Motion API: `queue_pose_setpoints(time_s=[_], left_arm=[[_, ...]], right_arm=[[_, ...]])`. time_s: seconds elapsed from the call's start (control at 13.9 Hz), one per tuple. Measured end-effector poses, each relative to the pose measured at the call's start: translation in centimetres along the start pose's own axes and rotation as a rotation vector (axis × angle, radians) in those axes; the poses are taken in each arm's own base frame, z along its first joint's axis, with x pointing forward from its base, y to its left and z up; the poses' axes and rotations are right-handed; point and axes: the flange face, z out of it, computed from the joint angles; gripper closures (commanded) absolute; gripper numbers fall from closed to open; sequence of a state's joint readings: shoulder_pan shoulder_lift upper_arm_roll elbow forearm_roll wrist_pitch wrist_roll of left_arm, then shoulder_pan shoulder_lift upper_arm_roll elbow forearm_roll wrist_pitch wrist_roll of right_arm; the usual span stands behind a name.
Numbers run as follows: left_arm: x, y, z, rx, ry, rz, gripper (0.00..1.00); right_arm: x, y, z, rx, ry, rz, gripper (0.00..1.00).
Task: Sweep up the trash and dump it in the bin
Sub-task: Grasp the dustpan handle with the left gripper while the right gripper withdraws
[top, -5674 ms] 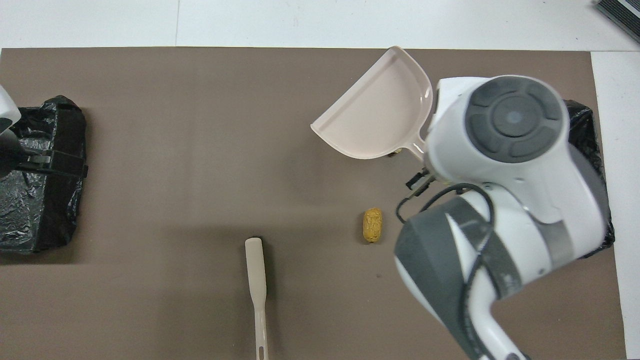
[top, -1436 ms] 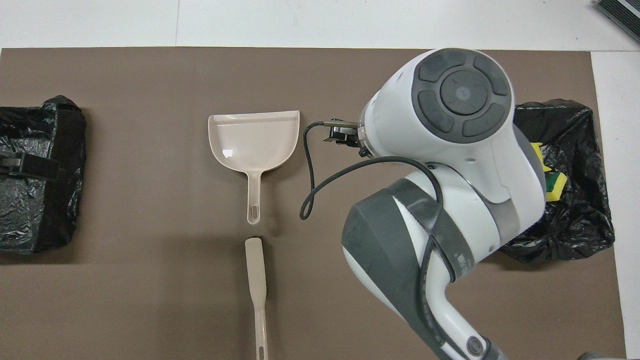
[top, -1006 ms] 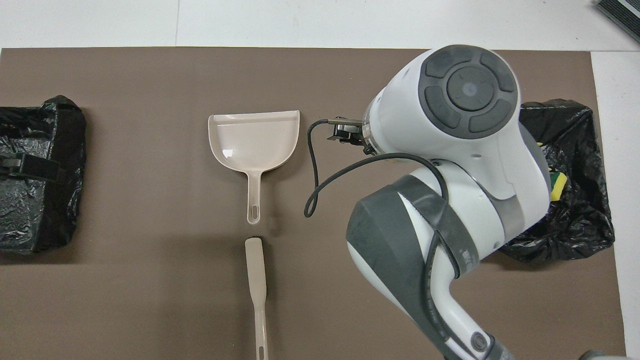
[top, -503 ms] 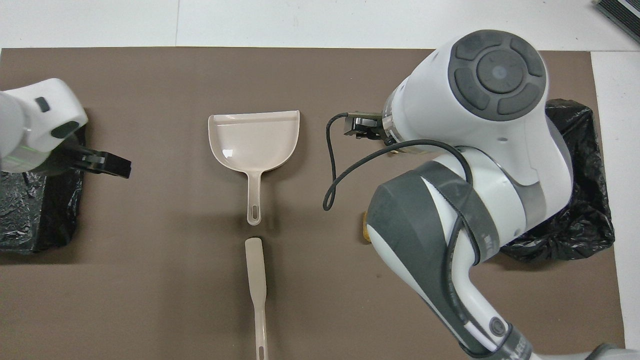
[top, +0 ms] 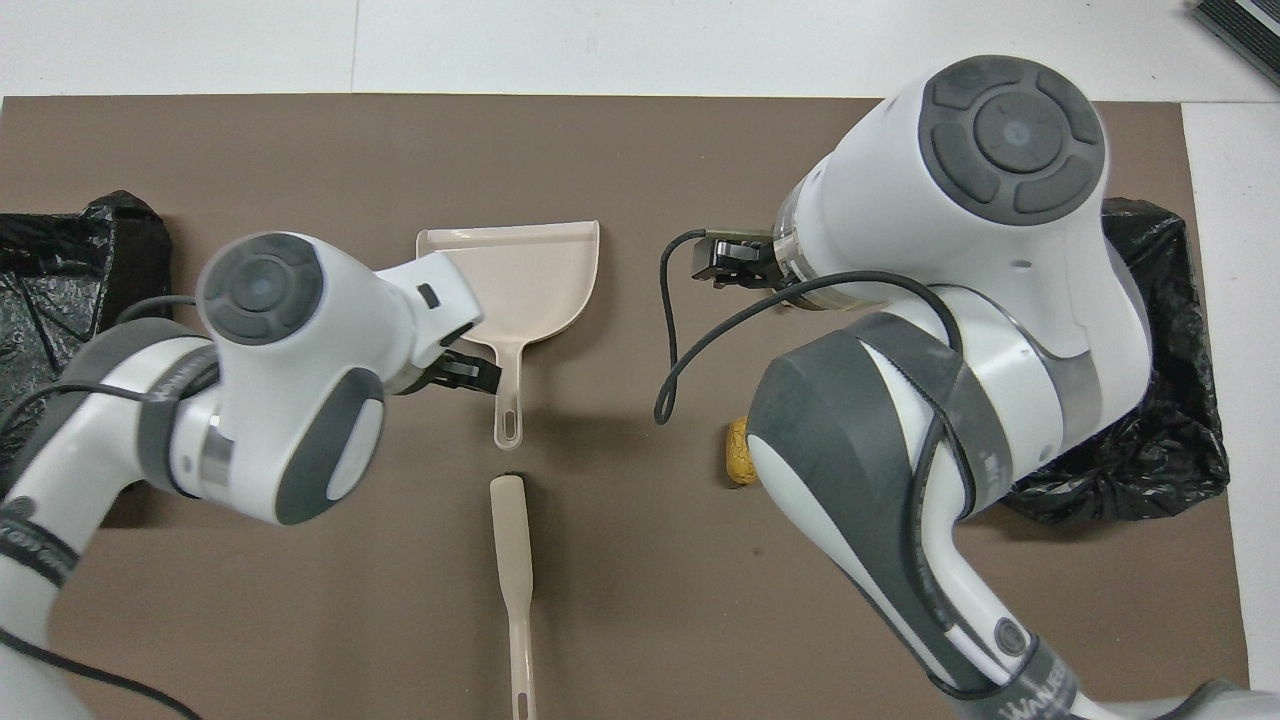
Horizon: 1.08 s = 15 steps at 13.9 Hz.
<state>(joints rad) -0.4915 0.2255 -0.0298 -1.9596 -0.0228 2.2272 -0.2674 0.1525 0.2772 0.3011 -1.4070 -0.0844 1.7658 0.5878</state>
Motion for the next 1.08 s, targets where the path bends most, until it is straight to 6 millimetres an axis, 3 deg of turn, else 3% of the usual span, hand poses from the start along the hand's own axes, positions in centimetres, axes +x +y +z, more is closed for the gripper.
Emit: queue_pose_setpoints(time_s=[0.07,0.14,0.57,0.65,0.79,0.86,0.93,1.08], left_arm=[[0.0,-0.3,0.1,0.002,-0.001,-0.015,0.12],[-0.1,-0.6,0.2,0.004,-0.005,-0.047,0.17],[-1.7,-0.5,1.3,0.014,-0.035,-0.130,0.28],[-1.8,-0.2,1.1,0.013,-0.033,-0.138,0.30],[-1.8,-0.1,0.7,0.011,-0.027,-0.147,0.37],[-1.8,-0.1,0.7,0.010,-0.026,-0.149,0.41],[-1.8,-0.1,0.6,0.010,-0.025,-0.150,0.51],[-1.8,-0.1,0.6,0.009,-0.022,-0.153,0.84]], right_arm=[[-0.4,-0.4,0.3,-0.003,-0.007,-0.008,0.00],[-0.9,-1.0,0.6,-0.006,-0.013,-0.020,0.04],[-1.9,-1.8,0.8,-0.011,-0.018,-0.039,0.12],[-2.0,-2.0,0.7,-0.011,-0.017,-0.043,0.17],[-2.3,-2.3,0.6,-0.010,-0.016,-0.049,0.37],[-2.3,-2.4,0.5,-0.010,-0.016,-0.050,0.40],[-2.3,-2.4,0.5,-0.010,-0.015,-0.050,0.41],[-2.3,-2.4,0.5,-0.010,-0.015,-0.050,0.43]])
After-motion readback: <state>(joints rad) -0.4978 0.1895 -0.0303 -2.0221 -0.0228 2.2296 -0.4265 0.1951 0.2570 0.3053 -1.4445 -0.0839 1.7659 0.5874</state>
